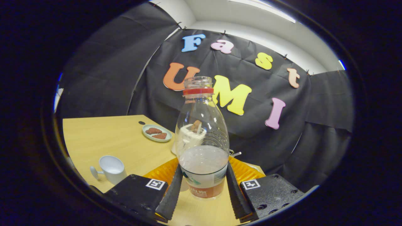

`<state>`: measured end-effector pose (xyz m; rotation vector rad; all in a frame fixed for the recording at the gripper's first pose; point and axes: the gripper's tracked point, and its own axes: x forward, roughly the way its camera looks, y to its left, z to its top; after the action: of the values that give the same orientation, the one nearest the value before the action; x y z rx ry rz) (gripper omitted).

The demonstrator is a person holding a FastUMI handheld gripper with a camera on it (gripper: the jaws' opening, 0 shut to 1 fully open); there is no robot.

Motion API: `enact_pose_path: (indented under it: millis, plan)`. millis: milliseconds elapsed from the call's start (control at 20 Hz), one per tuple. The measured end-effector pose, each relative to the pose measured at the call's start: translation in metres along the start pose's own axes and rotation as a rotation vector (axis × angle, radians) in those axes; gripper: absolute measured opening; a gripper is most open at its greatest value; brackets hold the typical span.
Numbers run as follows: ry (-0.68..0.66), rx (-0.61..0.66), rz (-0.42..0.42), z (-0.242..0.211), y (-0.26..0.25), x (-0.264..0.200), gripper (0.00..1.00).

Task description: Take the bottle from table, then pour the juice into the cup, finally place the bottle on the coaster

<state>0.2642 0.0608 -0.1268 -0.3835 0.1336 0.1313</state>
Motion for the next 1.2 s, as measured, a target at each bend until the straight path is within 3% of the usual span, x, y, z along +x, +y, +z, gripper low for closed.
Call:
enact_pose_path:
  millis: [350,750,1200]
  plan:
    - [-0.081,0.265,0.037,0.027,-0.003,0.026,0.74]
    - [-0.063,0.337,0.036,0.007,0.006,0.077,0.74]
    - [0.051,0.393,0.053,-0.061,0.037,0.129,0.74]
